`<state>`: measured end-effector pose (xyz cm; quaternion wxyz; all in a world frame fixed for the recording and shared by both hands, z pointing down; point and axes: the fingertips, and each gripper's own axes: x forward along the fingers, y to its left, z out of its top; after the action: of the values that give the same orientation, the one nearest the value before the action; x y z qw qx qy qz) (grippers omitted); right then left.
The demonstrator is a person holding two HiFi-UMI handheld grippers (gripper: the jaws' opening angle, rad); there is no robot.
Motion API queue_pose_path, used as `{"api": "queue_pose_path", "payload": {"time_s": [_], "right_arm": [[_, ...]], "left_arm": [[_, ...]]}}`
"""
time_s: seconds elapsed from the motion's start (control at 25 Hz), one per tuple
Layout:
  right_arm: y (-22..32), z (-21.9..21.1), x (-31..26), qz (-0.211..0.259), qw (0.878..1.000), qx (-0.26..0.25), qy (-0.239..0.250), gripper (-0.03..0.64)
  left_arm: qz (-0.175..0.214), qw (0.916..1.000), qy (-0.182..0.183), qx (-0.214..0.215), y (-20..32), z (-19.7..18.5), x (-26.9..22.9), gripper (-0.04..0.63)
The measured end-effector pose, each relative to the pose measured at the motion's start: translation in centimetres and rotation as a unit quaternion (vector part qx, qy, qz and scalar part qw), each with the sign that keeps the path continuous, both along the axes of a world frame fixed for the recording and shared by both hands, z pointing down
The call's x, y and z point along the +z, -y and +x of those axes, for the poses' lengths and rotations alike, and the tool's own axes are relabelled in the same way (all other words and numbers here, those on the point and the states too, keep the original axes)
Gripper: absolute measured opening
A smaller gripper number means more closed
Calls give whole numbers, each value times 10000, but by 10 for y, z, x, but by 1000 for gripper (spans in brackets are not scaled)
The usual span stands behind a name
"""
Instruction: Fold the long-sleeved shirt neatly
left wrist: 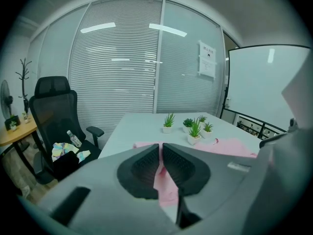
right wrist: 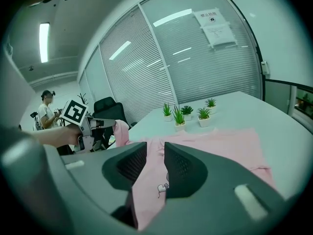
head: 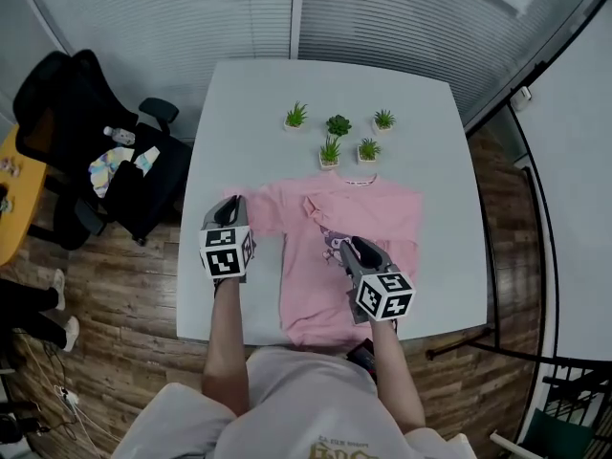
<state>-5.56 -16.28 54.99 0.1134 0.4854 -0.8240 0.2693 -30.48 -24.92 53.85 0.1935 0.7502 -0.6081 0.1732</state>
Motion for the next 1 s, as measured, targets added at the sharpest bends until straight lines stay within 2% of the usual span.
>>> {"api": "queue_pose_path", "payload": {"time_s": [0.44, 0.72, 1.0], "right_arm": [[-4, 26, -9, 61, 9991, 400, 91, 112], [-13, 51, -12, 40, 9971, 765, -22, 114], [-12, 64, -9, -2, 9963, 860, -63, 117]], "left_arm": [[229, 9976, -240, 601, 12, 49, -25, 29], [287, 9943, -437, 928, 18, 79, -31, 29], [277, 9923, -542, 1075, 19, 101, -30, 29]]}}
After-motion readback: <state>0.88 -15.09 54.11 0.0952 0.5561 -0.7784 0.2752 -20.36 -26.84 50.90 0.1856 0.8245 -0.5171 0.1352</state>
